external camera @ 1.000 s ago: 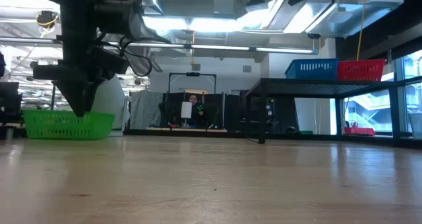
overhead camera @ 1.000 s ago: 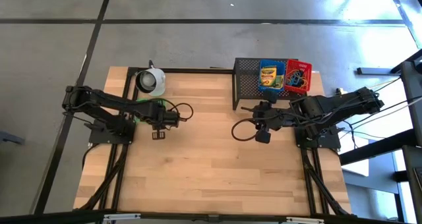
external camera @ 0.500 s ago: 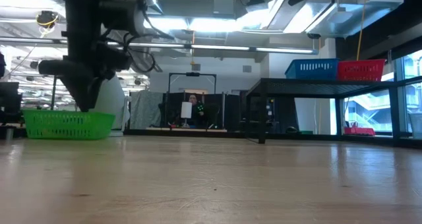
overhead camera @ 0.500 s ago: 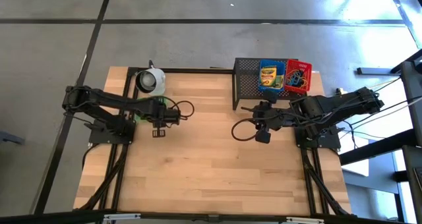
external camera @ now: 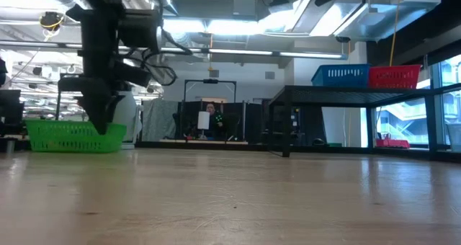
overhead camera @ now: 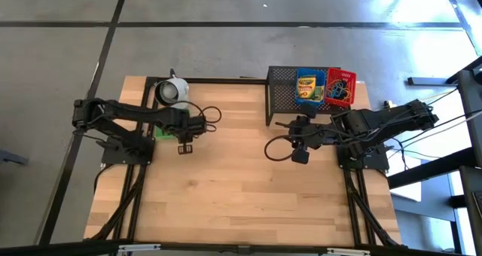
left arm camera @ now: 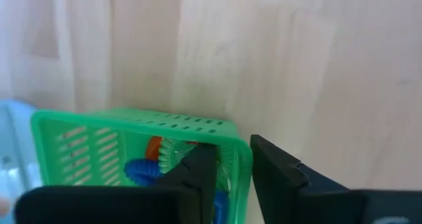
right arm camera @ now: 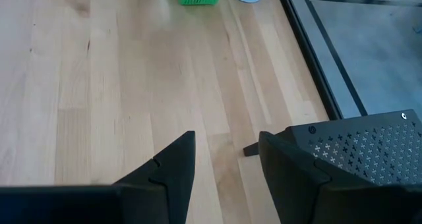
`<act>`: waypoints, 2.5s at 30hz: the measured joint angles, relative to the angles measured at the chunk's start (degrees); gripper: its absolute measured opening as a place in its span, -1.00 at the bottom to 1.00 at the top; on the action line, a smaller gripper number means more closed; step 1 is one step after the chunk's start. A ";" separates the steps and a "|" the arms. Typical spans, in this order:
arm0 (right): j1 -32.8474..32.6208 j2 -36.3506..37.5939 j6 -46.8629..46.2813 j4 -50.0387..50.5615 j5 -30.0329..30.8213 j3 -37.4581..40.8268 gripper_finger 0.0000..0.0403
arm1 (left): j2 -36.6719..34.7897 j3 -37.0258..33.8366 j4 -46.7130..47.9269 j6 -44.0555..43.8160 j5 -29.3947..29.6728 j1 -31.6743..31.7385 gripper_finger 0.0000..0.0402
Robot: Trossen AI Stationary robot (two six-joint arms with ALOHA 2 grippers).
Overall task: Pick & Place Office Desk Supplies
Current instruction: Put the green bin containing spring keychains on the shelf
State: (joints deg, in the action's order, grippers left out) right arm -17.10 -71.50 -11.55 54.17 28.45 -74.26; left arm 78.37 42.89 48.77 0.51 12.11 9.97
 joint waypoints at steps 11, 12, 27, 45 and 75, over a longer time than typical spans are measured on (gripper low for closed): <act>0.00 0.00 -2.60 0.02 -1.07 0.00 -0.16 | 0.00 0.00 -8.79 2.61 -3.84 -1.46 -0.96; -0.07 0.00 -3.16 0.02 -1.08 0.00 -0.16 | 0.00 0.00 -10.93 3.04 -4.12 -2.37 -0.97; -6.15 -0.46 -11.66 -0.20 -1.01 0.00 -0.16 | 13.11 13.28 -34.03 13.25 -4.56 -15.56 -0.97; -10.88 -5.91 -13.95 -0.31 -1.31 0.00 -0.16 | 29.55 28.59 -30.55 32.08 -1.98 -21.62 -0.94; -2.05 -20.90 18.21 -10.09 -14.46 0.00 -0.16 | 9.69 28.52 2.51 -16.35 31.69 -35.42 -0.51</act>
State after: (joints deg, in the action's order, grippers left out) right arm -19.15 -92.41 6.66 44.08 13.98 -74.26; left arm 88.06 71.42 51.29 -15.84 43.81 -25.45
